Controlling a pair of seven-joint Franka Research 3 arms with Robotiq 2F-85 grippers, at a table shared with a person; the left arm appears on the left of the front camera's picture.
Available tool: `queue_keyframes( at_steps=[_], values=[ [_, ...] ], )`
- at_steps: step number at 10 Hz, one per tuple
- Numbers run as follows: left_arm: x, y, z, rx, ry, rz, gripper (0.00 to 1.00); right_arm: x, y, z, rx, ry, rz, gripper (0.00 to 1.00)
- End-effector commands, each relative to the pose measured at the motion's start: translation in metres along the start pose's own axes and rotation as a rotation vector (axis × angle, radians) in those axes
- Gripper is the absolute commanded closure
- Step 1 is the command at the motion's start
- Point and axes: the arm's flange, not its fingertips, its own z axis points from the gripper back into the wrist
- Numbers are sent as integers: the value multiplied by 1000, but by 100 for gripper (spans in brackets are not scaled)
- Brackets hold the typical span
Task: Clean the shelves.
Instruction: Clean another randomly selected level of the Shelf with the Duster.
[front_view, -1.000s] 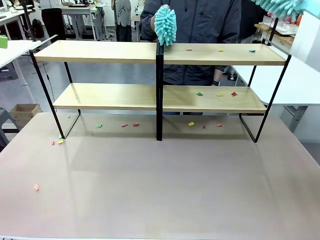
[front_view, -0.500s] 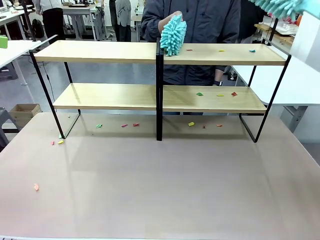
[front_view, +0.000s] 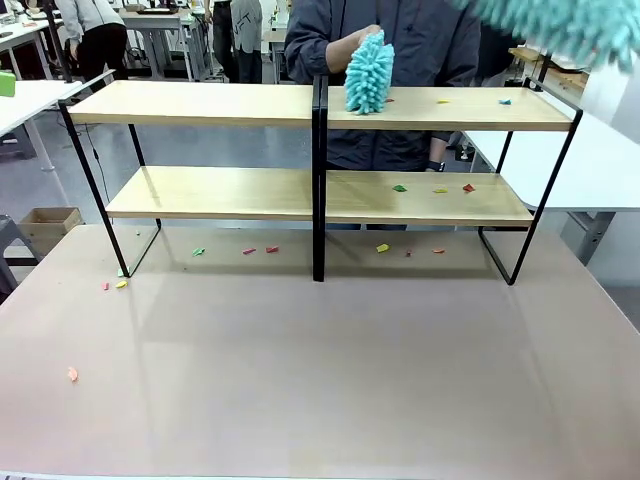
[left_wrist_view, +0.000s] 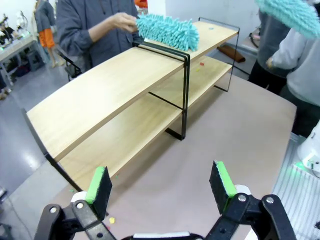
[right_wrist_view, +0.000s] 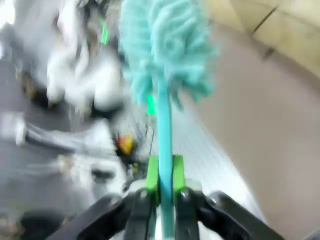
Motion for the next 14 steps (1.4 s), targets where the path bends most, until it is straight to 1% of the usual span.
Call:
queue_keyframes(
  at_steps=[1, 2, 3, 4, 5, 8, 10, 11, 12, 13, 14],
  values=[
    [-1, 1, -1, -9, -4, -5, 0, -22, 21, -15, 111, 337, 244, 88],
    [-1, 1, -1, -9, -4, -5, 0, -23, 22, -25, 133, 427, 251, 88],
    [-1, 1, -1, -9, -4, -5, 0, -20, 16, -42, -70, 397, 132, 88],
    [-1, 1, -1, -9, -4, -5, 0, -32, 32, -28, 127, 297, 119, 88],
    [-1, 1, -1, -9, -4, -5, 0, -34, 32, -39, 91, 390, 123, 88],
    [-1, 1, -1, -9, -4, -5, 0, -27, 21, -89, 39, 412, 76, 88],
    [-1, 1, -1, -9, -4, -5, 0, -24, -9, -138, -70, 387, -38, 88],
    [-1, 1, -1, -9, -4, -5, 0, -17, -32, -154, -212, 290, -117, 88],
    [-1, 1, -1, -9, -4, -5, 0, -12, -52, -163, -280, 235, -175, 88],
    [-1, 1, -1, -9, -4, -5, 0, -8, -65, -168, -328, 168, -201, 88],
    [-1, 1, -1, -9, -4, -5, 0, -5, -73, -165, -407, 61, -219, 88]
  ],
)
